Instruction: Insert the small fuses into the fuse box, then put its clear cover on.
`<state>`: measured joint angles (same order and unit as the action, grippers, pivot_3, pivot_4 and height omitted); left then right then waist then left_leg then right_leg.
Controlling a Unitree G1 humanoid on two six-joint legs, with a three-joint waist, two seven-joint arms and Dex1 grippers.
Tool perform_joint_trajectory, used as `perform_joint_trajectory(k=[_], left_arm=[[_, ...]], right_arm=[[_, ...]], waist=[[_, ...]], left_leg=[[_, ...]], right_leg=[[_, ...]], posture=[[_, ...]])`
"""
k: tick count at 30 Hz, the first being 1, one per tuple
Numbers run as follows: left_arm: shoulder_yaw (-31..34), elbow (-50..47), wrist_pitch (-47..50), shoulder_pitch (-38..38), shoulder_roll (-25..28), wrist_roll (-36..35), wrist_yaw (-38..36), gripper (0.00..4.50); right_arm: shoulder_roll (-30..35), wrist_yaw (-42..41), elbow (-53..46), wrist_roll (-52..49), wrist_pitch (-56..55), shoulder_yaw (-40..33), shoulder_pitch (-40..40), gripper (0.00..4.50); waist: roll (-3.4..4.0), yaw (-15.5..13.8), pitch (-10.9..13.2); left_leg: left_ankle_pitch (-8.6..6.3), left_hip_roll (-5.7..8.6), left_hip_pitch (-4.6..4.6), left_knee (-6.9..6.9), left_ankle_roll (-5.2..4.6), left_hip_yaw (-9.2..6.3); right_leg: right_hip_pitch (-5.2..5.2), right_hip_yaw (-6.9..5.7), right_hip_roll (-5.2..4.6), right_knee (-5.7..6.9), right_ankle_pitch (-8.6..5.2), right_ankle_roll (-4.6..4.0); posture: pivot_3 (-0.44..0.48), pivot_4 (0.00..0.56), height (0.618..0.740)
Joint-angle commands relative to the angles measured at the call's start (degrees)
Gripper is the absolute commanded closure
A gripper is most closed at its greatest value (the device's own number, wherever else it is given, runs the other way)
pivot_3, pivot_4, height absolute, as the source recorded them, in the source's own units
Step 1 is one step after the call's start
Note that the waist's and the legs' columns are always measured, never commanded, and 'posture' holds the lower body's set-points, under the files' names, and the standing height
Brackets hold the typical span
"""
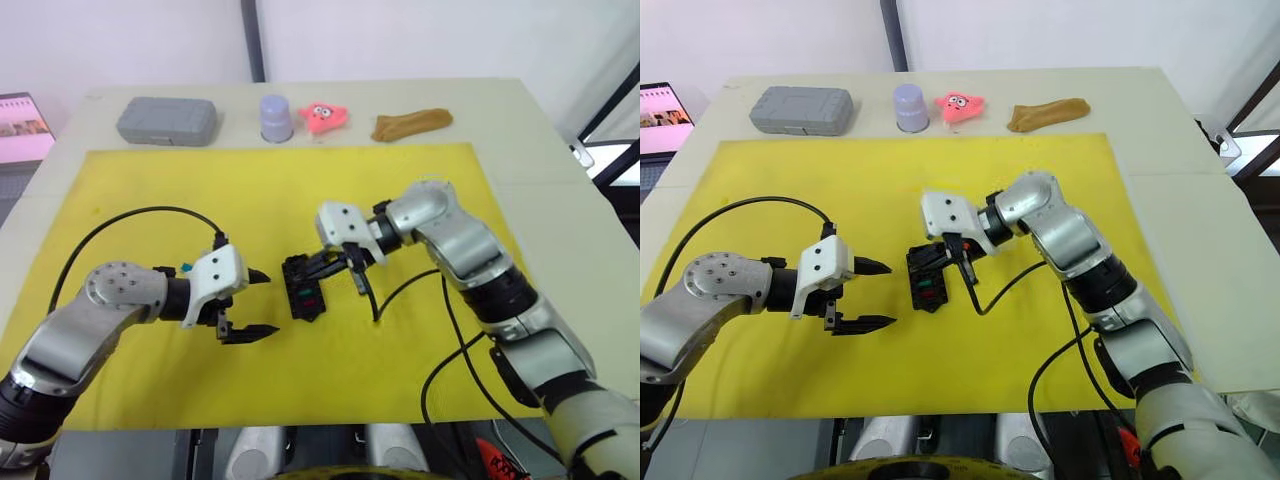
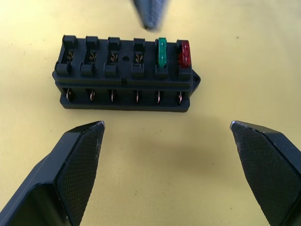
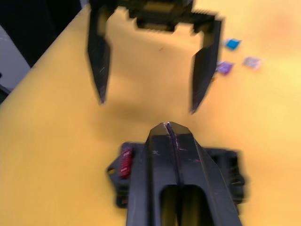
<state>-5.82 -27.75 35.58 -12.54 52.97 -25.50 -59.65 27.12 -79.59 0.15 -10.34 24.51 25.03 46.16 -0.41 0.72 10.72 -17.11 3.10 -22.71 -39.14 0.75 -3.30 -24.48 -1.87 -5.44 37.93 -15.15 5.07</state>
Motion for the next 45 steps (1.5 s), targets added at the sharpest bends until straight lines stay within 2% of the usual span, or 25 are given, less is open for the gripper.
perform_joint_trajectory(k=[1, 12, 30, 38, 45], left_arm=[[1.59, -0.35, -0.93, -0.48, 0.4, 0.07, -0.19, 0.0], [1.37, 0.29, -1.17, -1.19, 0.56, 0.27, -0.61, 0.0], [1.78, 0.31, -0.91, -1.14, 0.55, 0.2, -0.19, 0.0], [4.03, 0.17, 0.0, -0.54, 1.58, -1.33, -0.71, 0.0], [11.4, 1.4, 2.98, -0.25, 2.6, -6.53, -2.11, 0.0]], right_arm=[[-0.46, 1.14, -2.43, -1.46, -1.05, -1.72, -0.51, 4.42], [0.3, 2.63, -1.62, 0.42, -3.13, -0.22, -3.1, 4.42], [2.34, 3.63, 6.36, 9.04, -13.85, 5.16, -5.5, 4.42], [0.42, 2.69, 1.34, 0.66, -5.73, -0.42, -2.62, 4.42], [0.88, 3.51, -4.92, -8.65, 5.32, -8.0, 1.32, 4.42]], waist=[[0.0, 0.09, 0.0], [0.0, 0.04, 0.0], [0.0, 0.05, -0.03], [0.0, -0.02, -0.03], [0.02, 0.01, -0.01]], left_leg=[[0.0, 0.0, 0.0, 0.0, 0.0, 0.0], [0.0, -0.01, 0.01, 0.01, 0.01, -0.01], [-0.02, -0.01, 0.26, 0.02, -0.04, -0.01], [-0.02, -0.01, 0.26, 0.01, -0.04, -0.01], [-0.01, -0.02, 0.17, 0.04, -0.02, -0.02]], right_leg=[[0.0, 0.0, 0.01, 0.0, 0.0, 0.0], [-0.01, 0.0, 0.02, 0.0, 0.0, 0.0], [0.24, 0.0, 0.03, 0.0, 0.0, 0.0], [0.26, 0.0, 0.02, 0.0, 0.0, 0.0], [0.13, 0.0, 0.01, 0.0, 0.0, -0.01]], posture=[[0.0, 0.15, 0.731], [0.0, 0.15, 0.731], [0.0, 0.15, 0.731], [0.0, 0.15, 0.731], [0.0, 0.15, 0.731]])
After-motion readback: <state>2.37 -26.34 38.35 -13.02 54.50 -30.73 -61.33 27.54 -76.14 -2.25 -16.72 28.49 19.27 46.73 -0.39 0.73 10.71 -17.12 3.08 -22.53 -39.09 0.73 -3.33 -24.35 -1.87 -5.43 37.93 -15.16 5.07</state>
